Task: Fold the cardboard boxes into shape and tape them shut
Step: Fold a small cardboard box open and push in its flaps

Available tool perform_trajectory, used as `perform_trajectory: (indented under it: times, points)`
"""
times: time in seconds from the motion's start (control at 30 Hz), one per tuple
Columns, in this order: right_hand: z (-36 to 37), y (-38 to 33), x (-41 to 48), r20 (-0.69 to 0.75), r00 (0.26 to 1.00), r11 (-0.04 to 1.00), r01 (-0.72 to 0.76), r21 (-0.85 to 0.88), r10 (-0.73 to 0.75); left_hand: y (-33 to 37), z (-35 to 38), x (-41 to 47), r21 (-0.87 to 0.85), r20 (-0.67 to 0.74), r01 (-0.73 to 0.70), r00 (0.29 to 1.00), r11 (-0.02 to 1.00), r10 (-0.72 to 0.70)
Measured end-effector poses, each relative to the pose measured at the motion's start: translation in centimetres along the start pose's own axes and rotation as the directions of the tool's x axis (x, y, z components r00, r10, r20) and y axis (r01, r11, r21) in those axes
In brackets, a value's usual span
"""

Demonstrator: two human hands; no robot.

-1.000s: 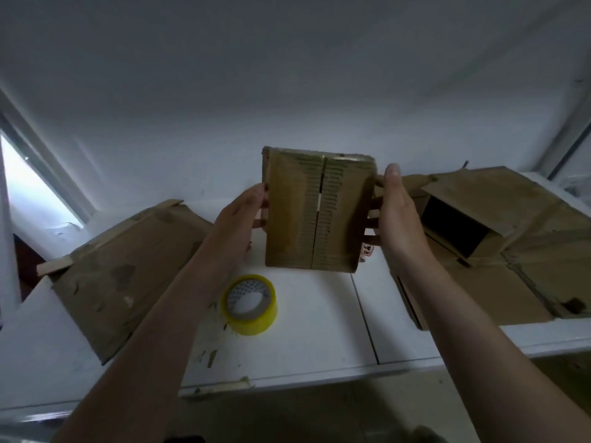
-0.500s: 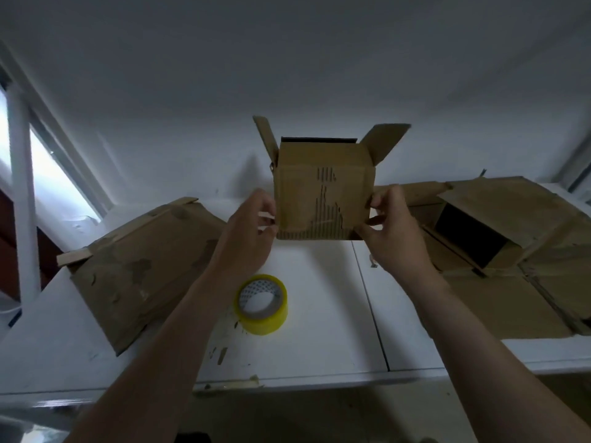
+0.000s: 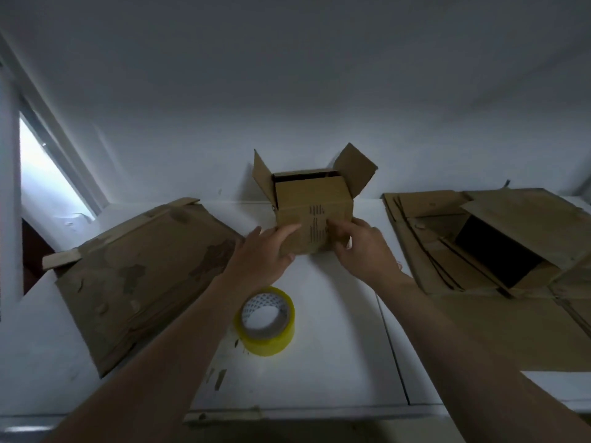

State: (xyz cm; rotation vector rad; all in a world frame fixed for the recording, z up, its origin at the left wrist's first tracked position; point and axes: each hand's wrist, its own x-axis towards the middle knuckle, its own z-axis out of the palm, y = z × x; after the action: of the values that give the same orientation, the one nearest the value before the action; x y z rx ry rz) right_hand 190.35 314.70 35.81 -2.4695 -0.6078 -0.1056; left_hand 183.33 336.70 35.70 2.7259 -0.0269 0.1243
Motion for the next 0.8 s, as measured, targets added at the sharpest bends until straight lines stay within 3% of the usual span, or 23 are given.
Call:
perform_trajectory:
  times: [0.17, 0.33, 0.43, 0.53, 0.63, 0.7, 0.8]
  points:
    - [0.7, 0.1, 4.0, 0.117, 0.989, 0.992, -0.084, -0.093, 0.095, -0.9, 0.6, 4.5, 0.204, 0.053, 0.054, 0.996, 0.978, -0.066]
    - [0.6, -1.7, 4.8, 0.118, 0.987, 0.98, -0.089, -0.179, 0.112, -2.3, -0.9, 4.5, 0.172, 0.107, 0.098, 0.987, 0.98, -0.118]
    - [0.6, -3.9, 2.8, 0.217, 0.969, 0.982, -0.082, -0.172, 0.119, -2.5, -2.3, 1.7, 0.121, 0.107, 0.101, 0.988, 0.987, -0.115]
    - [1.4, -7.8, -1.3, 0.467, 0.882, 0.998, 0.063, 0.024, -0.066, -3.4, -4.1, -2.2, 0.144, 0.086, 0.123, 0.987, 0.982, -0.136]
    - [4.2, -10.8, -5.6, 0.627, 0.764, 0.972, 0.231, -0.05, -0.149, -4.8, -5.0, -6.0, 0.231, 0.107, 0.194, 0.969, 0.953, -0.223]
    - [5.9, -11.6, -7.2, 0.595, 0.788, 0.94, 0.303, -0.156, -0.156, -5.4, -5.3, -8.1, 0.251, 0.129, 0.249, 0.949, 0.935, -0.287]
    - [6.0, -11.9, -7.7, 0.514, 0.853, 0.948, 0.23, -0.222, -0.087, -5.7, -5.5, -10.8, 0.235, 0.173, 0.319, 0.916, 0.918, -0.363]
